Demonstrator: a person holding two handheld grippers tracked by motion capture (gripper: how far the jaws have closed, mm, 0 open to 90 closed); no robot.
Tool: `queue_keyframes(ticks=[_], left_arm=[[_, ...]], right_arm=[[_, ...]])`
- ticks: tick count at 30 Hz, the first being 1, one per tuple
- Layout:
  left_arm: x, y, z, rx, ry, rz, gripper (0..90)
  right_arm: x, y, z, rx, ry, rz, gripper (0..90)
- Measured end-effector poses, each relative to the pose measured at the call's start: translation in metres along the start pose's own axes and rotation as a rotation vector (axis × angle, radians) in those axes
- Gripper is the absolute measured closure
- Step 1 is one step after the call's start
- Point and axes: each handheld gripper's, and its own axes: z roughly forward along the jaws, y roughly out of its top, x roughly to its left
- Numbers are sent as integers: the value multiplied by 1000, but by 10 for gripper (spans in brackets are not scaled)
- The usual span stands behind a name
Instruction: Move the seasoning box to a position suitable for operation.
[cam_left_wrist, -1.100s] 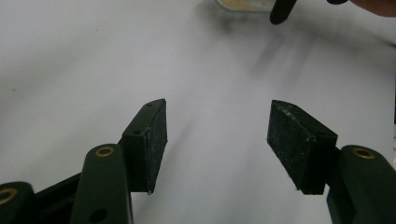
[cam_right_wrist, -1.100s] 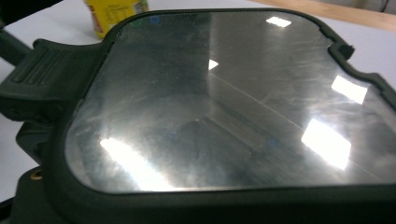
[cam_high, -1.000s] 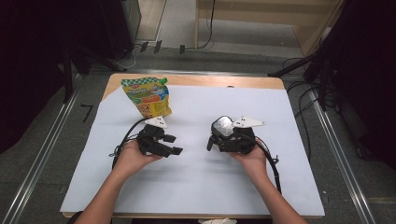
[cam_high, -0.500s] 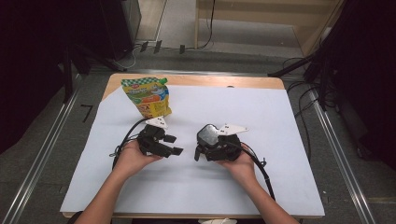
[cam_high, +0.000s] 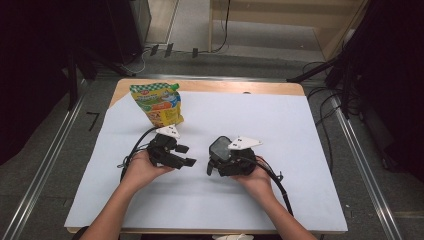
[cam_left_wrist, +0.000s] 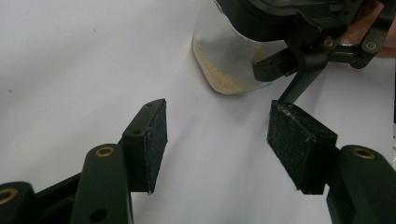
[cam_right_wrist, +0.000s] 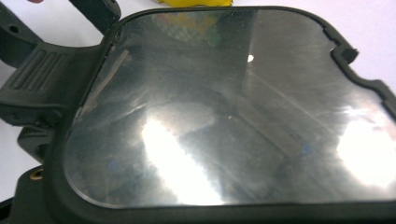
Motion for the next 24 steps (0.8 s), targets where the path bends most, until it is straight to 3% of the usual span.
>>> queue_keyframes(ticks=[7, 17, 24], left_arm=[[0, 0, 0, -2, -2, 1, 390], [-1, 0, -1, 0, -3, 6, 390], [-5, 1, 1, 0, -9, 7, 392]], right_arm=[[4, -1, -8, 30, -9, -16, 133], [2, -6, -34, 39, 12, 46, 158], [1, -12, -58, 38, 53, 89, 245]])
